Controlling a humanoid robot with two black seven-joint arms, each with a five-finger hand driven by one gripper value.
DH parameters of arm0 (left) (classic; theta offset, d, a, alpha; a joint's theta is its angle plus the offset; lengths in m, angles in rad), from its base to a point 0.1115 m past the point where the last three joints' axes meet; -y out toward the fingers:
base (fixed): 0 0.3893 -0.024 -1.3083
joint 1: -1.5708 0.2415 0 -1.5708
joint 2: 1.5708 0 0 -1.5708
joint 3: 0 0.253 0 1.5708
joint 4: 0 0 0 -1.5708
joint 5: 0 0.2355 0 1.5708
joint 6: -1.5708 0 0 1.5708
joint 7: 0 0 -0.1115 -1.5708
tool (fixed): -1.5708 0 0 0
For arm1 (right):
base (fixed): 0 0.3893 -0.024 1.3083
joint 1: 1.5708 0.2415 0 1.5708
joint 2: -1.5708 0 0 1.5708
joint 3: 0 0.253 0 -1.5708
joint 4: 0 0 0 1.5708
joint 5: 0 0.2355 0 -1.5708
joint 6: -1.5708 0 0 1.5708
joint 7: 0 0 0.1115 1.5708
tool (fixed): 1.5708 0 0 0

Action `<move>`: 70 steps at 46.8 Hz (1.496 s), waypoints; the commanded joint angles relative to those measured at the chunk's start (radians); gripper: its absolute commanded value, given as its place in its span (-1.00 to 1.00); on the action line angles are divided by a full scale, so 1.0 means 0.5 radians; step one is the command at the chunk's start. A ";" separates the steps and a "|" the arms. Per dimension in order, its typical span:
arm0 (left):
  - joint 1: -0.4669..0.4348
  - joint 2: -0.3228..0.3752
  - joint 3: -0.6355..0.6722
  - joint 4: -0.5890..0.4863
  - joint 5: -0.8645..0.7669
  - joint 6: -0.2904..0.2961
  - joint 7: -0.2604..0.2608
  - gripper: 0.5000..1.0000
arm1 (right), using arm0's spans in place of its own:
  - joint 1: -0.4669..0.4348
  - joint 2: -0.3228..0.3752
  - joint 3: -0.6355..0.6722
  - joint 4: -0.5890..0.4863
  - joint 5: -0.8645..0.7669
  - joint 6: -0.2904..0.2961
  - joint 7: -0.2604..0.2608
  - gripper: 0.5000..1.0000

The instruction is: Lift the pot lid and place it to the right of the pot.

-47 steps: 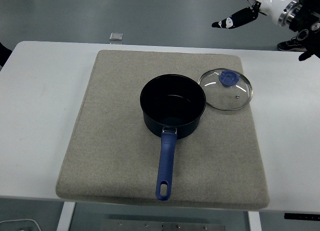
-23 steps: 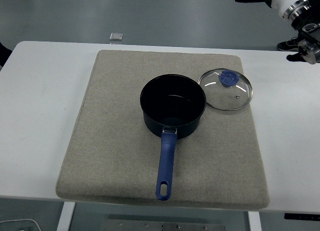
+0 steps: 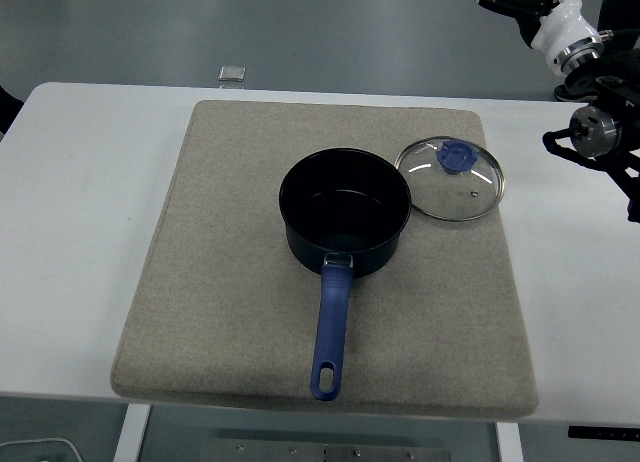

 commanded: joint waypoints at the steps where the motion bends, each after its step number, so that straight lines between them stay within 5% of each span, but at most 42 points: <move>1: 0.000 0.000 0.000 0.002 0.000 0.000 0.000 1.00 | -0.017 0.005 -0.001 -0.003 0.077 -0.006 -0.006 0.62; 12: 0.000 0.000 0.000 -0.001 0.000 0.000 0.000 1.00 | -0.066 0.014 -0.001 -0.006 0.418 -0.013 -0.141 0.62; 70: 0.000 0.000 0.000 0.002 0.000 0.000 0.000 1.00 | -0.275 0.060 0.189 -0.012 0.449 -0.022 -0.122 0.63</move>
